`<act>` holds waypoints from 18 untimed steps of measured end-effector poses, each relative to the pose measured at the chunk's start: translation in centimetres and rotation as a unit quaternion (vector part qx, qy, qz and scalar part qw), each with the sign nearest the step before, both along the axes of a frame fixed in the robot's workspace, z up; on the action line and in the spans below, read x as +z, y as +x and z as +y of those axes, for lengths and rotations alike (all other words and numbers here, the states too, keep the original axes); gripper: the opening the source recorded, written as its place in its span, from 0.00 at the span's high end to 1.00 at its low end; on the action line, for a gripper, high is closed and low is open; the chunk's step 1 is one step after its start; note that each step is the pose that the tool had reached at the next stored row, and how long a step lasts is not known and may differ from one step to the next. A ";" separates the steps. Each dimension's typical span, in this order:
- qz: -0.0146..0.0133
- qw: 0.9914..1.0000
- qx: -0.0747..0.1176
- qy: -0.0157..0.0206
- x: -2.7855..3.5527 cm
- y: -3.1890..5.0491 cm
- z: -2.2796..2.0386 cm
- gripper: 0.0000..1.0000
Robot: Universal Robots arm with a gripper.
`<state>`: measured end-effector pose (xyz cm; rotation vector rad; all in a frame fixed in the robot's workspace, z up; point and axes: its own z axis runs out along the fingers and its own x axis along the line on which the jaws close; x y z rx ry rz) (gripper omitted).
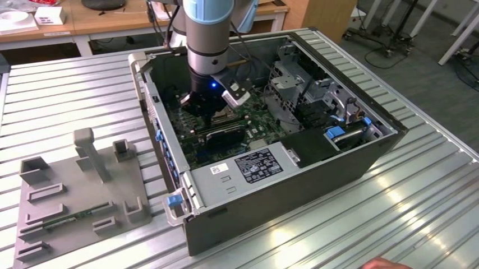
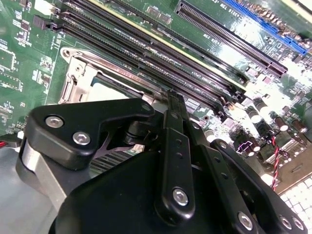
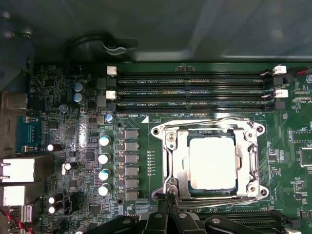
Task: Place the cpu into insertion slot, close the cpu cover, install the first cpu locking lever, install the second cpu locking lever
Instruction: 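Install the second cpu locking lever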
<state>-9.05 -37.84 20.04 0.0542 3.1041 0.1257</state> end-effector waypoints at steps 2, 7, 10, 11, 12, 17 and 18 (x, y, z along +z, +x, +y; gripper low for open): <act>0.000 1.000 0.000 0.000 0.00 -0.08 0.01 0.89; 0.000 1.000 0.000 0.000 -0.03 -0.22 0.01 0.89; 0.000 1.000 0.000 0.000 -0.04 -0.23 0.01 0.89; 0.000 1.000 0.000 0.000 -0.04 -0.23 0.01 0.89; 0.000 1.000 0.000 0.000 -0.05 -0.23 0.01 0.89; 0.000 1.000 0.000 0.002 -0.20 -0.23 0.01 0.89; 0.000 1.000 0.000 0.003 -0.24 -0.22 0.02 0.89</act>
